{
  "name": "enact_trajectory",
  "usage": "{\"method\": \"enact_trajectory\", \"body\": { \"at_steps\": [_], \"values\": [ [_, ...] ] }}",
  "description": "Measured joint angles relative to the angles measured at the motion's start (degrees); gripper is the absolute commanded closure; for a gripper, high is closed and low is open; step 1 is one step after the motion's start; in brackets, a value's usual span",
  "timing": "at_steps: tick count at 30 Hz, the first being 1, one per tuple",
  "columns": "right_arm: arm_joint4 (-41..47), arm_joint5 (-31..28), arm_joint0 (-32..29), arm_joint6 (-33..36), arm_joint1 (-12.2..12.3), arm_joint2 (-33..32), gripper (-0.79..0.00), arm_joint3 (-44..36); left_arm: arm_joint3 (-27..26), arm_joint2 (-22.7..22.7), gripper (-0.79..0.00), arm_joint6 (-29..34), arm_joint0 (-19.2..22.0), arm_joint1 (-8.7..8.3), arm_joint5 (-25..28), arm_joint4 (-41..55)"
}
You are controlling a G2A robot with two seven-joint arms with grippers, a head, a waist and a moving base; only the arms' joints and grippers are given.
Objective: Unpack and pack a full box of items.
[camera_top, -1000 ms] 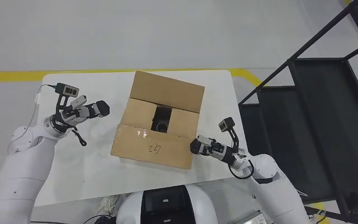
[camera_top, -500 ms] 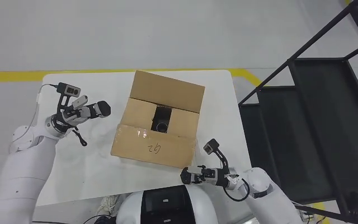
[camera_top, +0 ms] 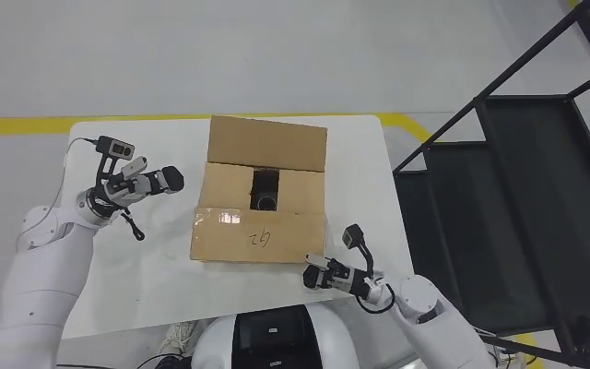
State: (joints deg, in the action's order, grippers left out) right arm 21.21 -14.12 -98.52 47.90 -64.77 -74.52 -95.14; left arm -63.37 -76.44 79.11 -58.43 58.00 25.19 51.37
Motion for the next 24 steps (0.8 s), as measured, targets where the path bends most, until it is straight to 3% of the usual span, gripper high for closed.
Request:
{"method": "enact_trajectory", "body": {
  "at_steps": [6,11,15,20,24],
  "values": [
    [3.58,0.31,1.98,0.38,0.17,-1.71,-0.785,0.52,0.01,-0.40,-0.785,0.10,0.04,0.27,-0.10,-0.24],
    [3.88,1.96,3.15,6.79,0.47,-0.35,-0.785,-0.54,0.36,-0.99,-0.785,0.20,0.08,0.38,-0.20,-0.62],
    [6.75,-2.74,1.70,10.71,1.15,-4.42,-0.785,-3.62,0.78,-1.63,-0.785,0.41,0.18,0.42,-0.41,-0.65],
    [9.11,-9.84,2.25,6.37,1.45,-10.52,-0.785,-5.02,0.70,-1.98,-0.785,0.51,0.22,0.60,-0.51,-0.51],
    [8.52,-9.50,7.17,2.85,1.21,-10.21,-0.785,-1.38,0.52,-2.06,-0.785,0.50,0.06,0.79,-0.49,-0.40]
  ]
}}
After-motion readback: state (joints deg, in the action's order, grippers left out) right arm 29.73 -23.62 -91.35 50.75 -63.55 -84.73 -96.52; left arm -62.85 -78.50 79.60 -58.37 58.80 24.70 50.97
